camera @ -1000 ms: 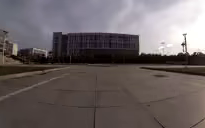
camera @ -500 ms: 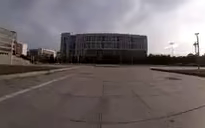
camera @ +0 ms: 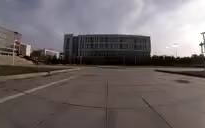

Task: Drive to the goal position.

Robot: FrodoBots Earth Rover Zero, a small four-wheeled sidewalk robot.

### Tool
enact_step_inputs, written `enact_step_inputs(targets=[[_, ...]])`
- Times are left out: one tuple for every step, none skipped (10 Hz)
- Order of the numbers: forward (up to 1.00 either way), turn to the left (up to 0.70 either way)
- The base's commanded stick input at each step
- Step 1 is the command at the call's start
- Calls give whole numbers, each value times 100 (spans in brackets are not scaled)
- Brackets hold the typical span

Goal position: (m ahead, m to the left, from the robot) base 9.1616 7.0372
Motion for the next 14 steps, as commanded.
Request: enact_step_inputs(targets=[[70, 0], [70, 0], [70, 0], [70, 0], [70, 0], [70, 0], [70, 0], [70, 0], [70, 0], [70, 0], [70, 0], [70, 0], [70, 0], [70, 0]])
